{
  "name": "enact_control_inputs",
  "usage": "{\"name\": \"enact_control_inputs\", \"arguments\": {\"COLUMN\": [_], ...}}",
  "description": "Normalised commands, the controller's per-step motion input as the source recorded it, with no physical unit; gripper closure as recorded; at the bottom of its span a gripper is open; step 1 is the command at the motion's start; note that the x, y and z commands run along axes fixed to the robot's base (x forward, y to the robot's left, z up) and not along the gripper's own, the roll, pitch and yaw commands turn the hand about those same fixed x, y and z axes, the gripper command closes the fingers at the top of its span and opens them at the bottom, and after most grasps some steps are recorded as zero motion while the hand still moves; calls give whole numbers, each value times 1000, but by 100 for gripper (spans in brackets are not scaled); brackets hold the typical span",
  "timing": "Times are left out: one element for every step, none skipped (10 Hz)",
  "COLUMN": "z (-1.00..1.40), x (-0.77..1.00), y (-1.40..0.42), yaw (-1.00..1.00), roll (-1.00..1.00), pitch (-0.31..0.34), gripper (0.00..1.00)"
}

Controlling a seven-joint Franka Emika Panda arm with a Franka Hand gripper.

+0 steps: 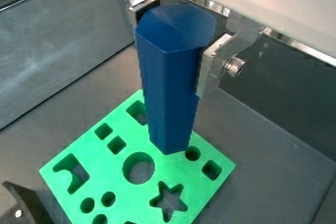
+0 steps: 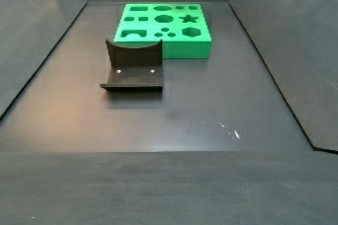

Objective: Insert the hexagon object.

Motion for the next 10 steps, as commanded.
{"name": "enact_control_inputs", "arguments": {"z": [-246, -220, -200, -229, -226, -231, -334, -560, -694, -677], "x": [226, 109, -86, -100, -100, -106, -129, -129, -9, 97], "y": [129, 409, 1000, 1000, 1000, 1000, 1000, 1000, 871, 94], "yaw": [-926, -623, 0, 0, 0, 0, 0, 0, -134, -989], "roll": [0, 0, 0, -19, -17, -1, 0, 0, 0, 0], "pitch": [0, -14, -43, -34, -36, -33, -10, 0, 0, 0], "gripper": [100, 100, 100, 100, 100, 100, 100, 100, 100, 100]}}
